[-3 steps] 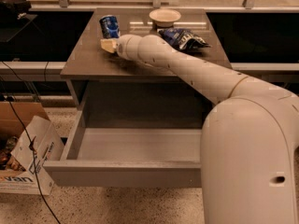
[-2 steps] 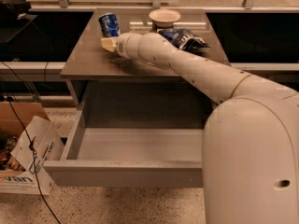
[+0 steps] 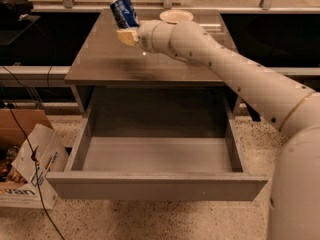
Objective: Place pepsi can into top drawer
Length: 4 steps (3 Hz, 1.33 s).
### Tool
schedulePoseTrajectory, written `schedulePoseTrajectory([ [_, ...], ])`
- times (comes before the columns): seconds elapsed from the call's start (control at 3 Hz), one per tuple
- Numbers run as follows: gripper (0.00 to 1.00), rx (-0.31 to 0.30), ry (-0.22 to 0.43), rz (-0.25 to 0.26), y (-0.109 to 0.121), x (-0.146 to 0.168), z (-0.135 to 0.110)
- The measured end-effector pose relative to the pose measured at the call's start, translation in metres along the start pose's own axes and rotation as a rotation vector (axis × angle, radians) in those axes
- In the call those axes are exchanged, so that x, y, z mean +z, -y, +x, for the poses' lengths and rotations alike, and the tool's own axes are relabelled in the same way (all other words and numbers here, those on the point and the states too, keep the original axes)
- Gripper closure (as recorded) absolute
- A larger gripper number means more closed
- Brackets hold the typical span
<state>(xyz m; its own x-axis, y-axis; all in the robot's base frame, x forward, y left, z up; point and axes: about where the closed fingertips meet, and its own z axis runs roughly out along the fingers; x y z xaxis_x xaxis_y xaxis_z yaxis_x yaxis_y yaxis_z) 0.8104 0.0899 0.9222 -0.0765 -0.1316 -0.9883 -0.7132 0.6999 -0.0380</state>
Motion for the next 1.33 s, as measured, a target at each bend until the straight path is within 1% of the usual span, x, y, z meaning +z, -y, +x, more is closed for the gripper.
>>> schedulePoseTrajectory([
  [0.33, 1.00, -0.085, -0.027, -0.123, -0.038, -0.064, -0.008],
  [0.67, 1.00, -0.110, -0.117, -0.214, -0.075, -0.130, 0.011],
  [1.0, 1.00, -0.097, -0.264, -0.269, -0.109, -0.181, 0.040],
  [1.33, 1.00, -0.049, -0.436, -0.289, -0.131, -0.216, 0.081],
])
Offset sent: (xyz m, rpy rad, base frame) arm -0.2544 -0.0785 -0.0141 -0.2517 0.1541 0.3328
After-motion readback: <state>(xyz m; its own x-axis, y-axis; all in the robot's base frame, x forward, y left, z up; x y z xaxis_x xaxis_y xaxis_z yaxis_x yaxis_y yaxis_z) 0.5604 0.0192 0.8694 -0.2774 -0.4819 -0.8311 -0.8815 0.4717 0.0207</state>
